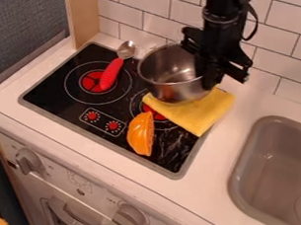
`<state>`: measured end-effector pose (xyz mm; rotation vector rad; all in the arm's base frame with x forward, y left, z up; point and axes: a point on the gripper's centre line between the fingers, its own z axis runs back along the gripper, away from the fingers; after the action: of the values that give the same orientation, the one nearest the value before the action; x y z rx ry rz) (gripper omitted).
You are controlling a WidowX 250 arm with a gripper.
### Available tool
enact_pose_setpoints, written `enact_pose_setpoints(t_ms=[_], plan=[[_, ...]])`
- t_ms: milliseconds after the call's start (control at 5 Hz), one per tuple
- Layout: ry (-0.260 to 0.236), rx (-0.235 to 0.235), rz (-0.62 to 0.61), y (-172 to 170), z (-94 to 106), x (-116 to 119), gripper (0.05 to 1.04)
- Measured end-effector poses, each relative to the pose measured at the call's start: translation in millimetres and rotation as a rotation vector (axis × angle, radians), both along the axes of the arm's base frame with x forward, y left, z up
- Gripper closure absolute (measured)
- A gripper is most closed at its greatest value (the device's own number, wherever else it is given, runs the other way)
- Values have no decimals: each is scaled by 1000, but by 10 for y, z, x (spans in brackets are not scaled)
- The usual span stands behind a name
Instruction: Move the silver pot above the yellow cloth
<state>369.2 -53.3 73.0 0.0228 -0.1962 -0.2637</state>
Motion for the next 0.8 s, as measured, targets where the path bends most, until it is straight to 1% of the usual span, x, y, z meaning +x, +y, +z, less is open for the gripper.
enact_pose_setpoints(t_ms=[200,400,600,800], plan=[[0,2,2,4,0,1,1010],[-6,6,5,16,2,10,979],[-7,6,2,16,-1,11,782],[5,5,3,22,-24,-57,491]])
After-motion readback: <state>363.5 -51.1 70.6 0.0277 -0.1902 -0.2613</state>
